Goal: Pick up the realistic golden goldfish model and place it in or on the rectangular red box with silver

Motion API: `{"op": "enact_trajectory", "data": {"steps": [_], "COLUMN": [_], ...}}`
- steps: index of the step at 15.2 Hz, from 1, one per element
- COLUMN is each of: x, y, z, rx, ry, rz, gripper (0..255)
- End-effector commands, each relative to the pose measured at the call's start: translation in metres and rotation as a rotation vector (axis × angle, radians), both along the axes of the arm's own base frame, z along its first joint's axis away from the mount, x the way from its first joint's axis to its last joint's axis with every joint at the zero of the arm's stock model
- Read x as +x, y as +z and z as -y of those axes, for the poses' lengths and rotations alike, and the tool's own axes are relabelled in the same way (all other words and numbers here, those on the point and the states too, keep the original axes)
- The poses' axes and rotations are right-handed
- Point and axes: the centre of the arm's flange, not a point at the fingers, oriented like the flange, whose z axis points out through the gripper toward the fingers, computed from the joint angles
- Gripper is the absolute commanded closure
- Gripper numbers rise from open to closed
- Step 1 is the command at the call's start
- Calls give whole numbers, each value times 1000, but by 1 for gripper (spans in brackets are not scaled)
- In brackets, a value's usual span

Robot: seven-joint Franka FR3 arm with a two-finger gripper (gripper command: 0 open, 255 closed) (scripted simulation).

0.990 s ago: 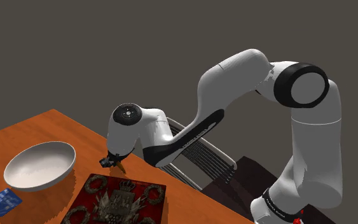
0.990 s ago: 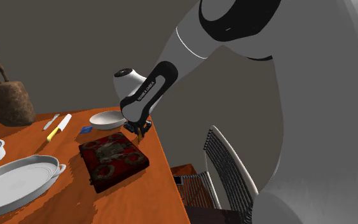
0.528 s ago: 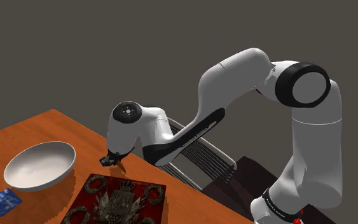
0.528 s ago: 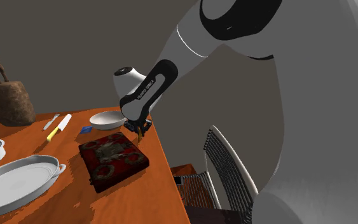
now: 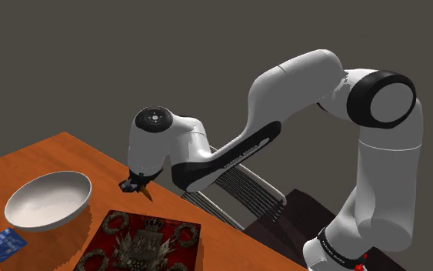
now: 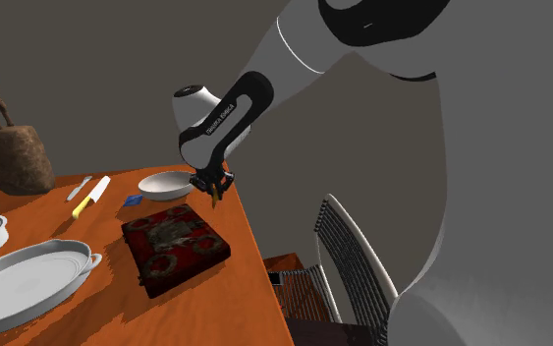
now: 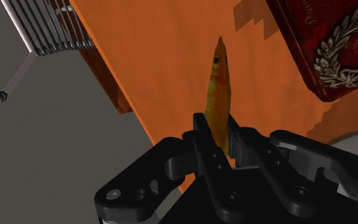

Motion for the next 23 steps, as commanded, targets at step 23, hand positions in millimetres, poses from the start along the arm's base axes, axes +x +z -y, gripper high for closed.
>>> {"op": "enact_trajectory", "data": {"steps": [23], "x": [-124], "y": [66], "z": [-45], "rx": [0], "ry": [0], "rz": [0], "gripper": [255]}}
